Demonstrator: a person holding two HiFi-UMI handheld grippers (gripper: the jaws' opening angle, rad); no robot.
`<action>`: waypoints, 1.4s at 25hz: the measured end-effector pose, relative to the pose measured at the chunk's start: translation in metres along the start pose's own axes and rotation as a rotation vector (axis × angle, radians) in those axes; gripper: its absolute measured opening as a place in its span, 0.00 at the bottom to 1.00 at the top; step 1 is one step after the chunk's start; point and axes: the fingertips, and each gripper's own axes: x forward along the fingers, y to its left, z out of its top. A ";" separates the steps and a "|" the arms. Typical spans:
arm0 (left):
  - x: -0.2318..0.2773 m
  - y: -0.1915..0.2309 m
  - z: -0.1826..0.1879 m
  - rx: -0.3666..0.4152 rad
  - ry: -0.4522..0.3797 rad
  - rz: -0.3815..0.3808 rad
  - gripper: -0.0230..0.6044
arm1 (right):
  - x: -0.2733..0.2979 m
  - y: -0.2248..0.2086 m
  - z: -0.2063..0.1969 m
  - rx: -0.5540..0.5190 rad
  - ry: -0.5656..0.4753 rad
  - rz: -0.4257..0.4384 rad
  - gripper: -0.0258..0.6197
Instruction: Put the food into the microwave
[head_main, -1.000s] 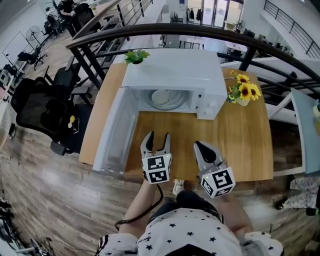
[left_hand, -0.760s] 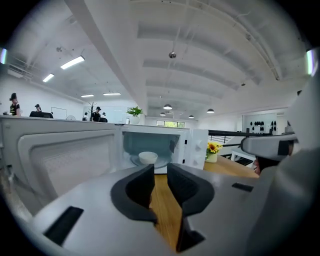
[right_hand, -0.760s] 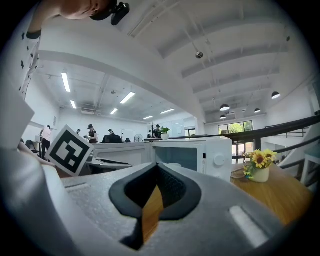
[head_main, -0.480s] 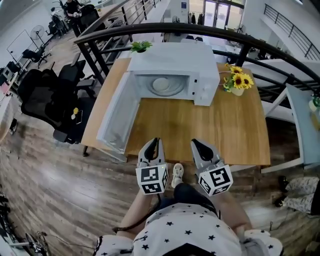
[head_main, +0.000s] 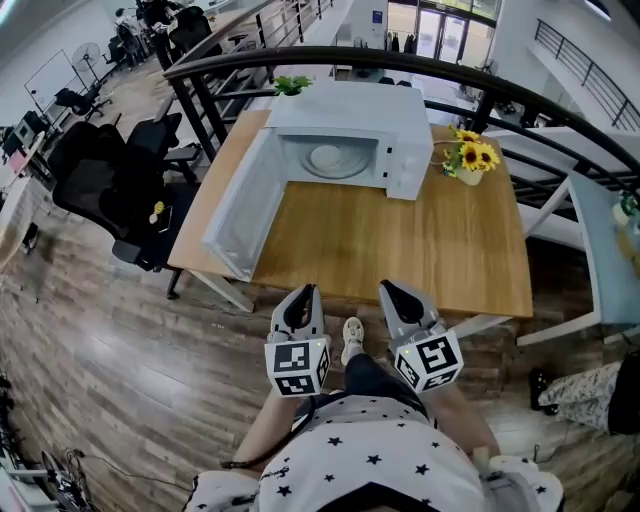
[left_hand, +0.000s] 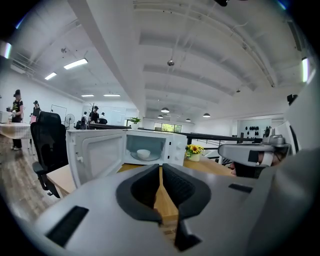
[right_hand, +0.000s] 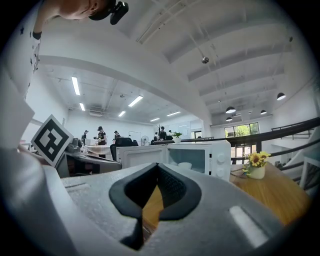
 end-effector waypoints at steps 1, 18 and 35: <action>-0.005 -0.002 0.001 0.001 -0.003 -0.003 0.07 | -0.003 0.003 0.001 -0.001 -0.001 0.002 0.05; -0.040 -0.011 0.012 -0.008 -0.047 -0.002 0.07 | -0.030 0.018 0.005 0.015 -0.004 -0.008 0.05; -0.044 -0.003 0.007 -0.028 -0.044 0.020 0.07 | -0.027 0.020 -0.001 0.010 0.030 -0.005 0.05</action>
